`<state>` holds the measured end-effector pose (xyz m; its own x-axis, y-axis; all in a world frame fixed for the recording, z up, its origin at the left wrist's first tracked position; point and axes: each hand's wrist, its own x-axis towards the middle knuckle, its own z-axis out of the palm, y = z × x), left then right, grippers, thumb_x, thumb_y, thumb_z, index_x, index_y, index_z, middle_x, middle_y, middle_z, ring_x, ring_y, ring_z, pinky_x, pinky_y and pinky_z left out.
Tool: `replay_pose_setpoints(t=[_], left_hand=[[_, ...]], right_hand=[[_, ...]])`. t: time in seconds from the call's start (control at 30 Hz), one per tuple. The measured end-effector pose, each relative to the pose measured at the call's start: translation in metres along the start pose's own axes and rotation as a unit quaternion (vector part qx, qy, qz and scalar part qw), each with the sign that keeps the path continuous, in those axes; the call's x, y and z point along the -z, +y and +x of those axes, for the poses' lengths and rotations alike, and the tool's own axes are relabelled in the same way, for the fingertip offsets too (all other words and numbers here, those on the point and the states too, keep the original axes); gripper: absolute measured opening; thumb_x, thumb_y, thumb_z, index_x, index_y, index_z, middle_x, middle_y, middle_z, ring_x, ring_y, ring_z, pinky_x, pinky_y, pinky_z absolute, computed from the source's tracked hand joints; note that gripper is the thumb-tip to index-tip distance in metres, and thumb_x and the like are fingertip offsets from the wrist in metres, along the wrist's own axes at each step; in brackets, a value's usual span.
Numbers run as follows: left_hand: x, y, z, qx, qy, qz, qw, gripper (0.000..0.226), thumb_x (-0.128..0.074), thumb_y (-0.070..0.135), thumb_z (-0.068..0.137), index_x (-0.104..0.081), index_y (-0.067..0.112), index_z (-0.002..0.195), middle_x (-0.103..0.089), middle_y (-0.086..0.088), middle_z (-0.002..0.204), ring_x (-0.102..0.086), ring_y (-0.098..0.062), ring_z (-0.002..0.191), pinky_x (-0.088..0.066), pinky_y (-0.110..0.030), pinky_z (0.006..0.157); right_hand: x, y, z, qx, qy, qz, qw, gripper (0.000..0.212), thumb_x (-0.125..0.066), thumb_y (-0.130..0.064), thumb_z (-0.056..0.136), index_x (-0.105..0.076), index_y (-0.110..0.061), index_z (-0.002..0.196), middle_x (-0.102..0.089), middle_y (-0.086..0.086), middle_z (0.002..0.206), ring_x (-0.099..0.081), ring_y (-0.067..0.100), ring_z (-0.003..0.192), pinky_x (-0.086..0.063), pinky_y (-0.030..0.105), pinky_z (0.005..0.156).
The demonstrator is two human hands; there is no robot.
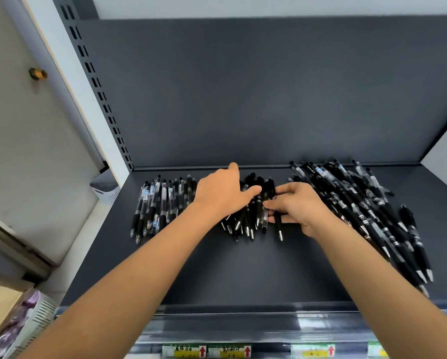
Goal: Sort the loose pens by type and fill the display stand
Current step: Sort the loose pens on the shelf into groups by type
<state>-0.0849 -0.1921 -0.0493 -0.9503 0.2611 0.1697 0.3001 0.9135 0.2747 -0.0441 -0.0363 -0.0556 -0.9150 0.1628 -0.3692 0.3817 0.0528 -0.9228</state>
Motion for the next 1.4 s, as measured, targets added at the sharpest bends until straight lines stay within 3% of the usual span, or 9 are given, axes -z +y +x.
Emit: replay_pose_setpoints(t=[0.2, 0.37, 0.53, 0.7, 0.8, 0.9, 1.07, 1.23, 1.4], left_hand=[[-0.001, 0.005, -0.002, -0.083, 0.015, -0.048, 0.995, 0.018, -0.059, 0.041, 0.086, -0.056, 0.023, 0.089, -0.050, 0.013, 0.064, -0.053, -0.013, 0.078, -0.033, -0.028, 0.061], [-0.003, 0.021, 0.000, -0.148, -0.046, -0.013, 0.988, 0.013, -0.060, 0.039, 0.085, -0.062, 0.027, 0.080, -0.056, 0.013, 0.073, -0.057, -0.014, 0.082, -0.035, -0.027, 0.063], [-0.005, 0.043, 0.006, -0.100, -0.073, 0.067, 0.990, 0.026, -0.064, 0.038, 0.081, -0.051, 0.016, 0.077, -0.051, 0.003, 0.072, -0.053, -0.022, 0.073, -0.042, -0.031, 0.064], [-0.004, 0.059, 0.006, -0.045, -0.119, 0.030, 0.991, 0.028, -0.061, 0.031, 0.081, -0.043, 0.016, 0.067, -0.047, 0.003, 0.066, -0.053, -0.023, 0.073, -0.038, -0.028, 0.060], [0.015, 0.051, 0.004, -0.012, -0.089, -0.028, 0.996, 0.036, -0.062, 0.036, 0.080, -0.041, 0.017, 0.059, -0.046, 0.002, 0.061, -0.050, -0.022, 0.068, -0.032, -0.026, 0.053], [0.044, 0.020, -0.001, 0.027, -0.044, -0.027, 0.998, 0.039, -0.060, 0.038, 0.078, -0.042, 0.015, 0.053, -0.046, -0.008, 0.056, -0.046, -0.024, 0.060, -0.035, -0.027, 0.057], [0.068, -0.062, -0.018, 0.102, -0.025, 0.038, 0.994, 0.041, -0.058, 0.036, 0.082, -0.036, 0.013, 0.056, -0.038, 0.000, 0.051, -0.041, -0.019, 0.050, -0.030, -0.026, 0.050], [0.059, -0.103, -0.035, 0.113, -0.031, 0.080, 0.990, 0.040, -0.058, 0.039, 0.083, -0.044, 0.013, 0.058, -0.049, 0.000, 0.057, -0.052, -0.022, 0.058, -0.036, -0.027, 0.054], [0.049, -0.118, -0.042, 0.078, -0.017, 0.068, 0.995, 0.042, -0.053, 0.056, 0.087, -0.059, 0.015, 0.083, -0.063, 0.000, 0.079, -0.062, -0.025, 0.080, -0.045, -0.031, 0.064]], right_hand=[[0.001, 0.002, 0.006, -0.004, 0.033, -0.065, 0.997, 0.043, -0.073, 0.005, 0.076, -0.051, -0.002, 0.113, -0.059, 0.017, 0.095, -0.060, 0.021, 0.058, -0.057, 0.031, 0.050], [0.006, 0.005, 0.009, 0.054, 0.098, -0.198, 0.974, 0.048, -0.079, -0.013, 0.066, -0.049, -0.019, 0.103, -0.062, 0.002, 0.087, -0.066, 0.030, 0.093, -0.055, 0.050, 0.081], [0.011, 0.000, 0.004, 0.080, 0.097, -0.238, 0.963, 0.020, -0.070, -0.012, 0.074, -0.055, -0.023, 0.082, -0.064, -0.002, 0.082, -0.068, 0.027, 0.086, -0.057, 0.047, 0.079], [0.015, 0.002, 0.002, 0.080, 0.069, -0.210, 0.972, 0.015, -0.055, -0.006, 0.086, -0.059, -0.021, 0.084, -0.064, 0.003, 0.087, -0.068, 0.024, 0.074, -0.060, 0.040, 0.070], [0.011, 0.001, -0.001, 0.078, 0.047, -0.156, 0.983, 0.016, -0.046, -0.002, 0.091, -0.058, -0.013, 0.093, -0.063, 0.010, 0.098, -0.062, 0.021, 0.074, -0.058, 0.033, 0.063], [-0.002, -0.003, -0.004, 0.105, 0.022, -0.177, 0.978, 0.018, -0.046, -0.005, 0.093, -0.058, -0.018, 0.090, -0.064, 0.008, 0.097, -0.063, 0.024, 0.076, -0.059, 0.040, 0.072], [-0.035, -0.017, -0.018, 0.270, 0.098, -0.496, 0.820, 0.028, -0.050, -0.026, 0.095, -0.058, -0.014, 0.118, -0.066, 0.004, 0.110, -0.059, 0.026, 0.108, -0.045, 0.035, 0.091], [-0.092, -0.018, -0.024, 0.360, 0.028, -0.546, 0.756, 0.033, -0.047, -0.030, 0.097, -0.052, -0.014, 0.126, -0.060, 0.006, 0.117, -0.052, 0.026, 0.111, -0.046, 0.037, 0.087], [-0.126, -0.009, -0.015, 0.358, 0.023, -0.628, 0.690, 0.043, -0.039, -0.035, 0.099, -0.042, -0.014, 0.137, -0.054, 0.006, 0.131, -0.047, 0.026, 0.119, -0.042, 0.039, 0.098]])
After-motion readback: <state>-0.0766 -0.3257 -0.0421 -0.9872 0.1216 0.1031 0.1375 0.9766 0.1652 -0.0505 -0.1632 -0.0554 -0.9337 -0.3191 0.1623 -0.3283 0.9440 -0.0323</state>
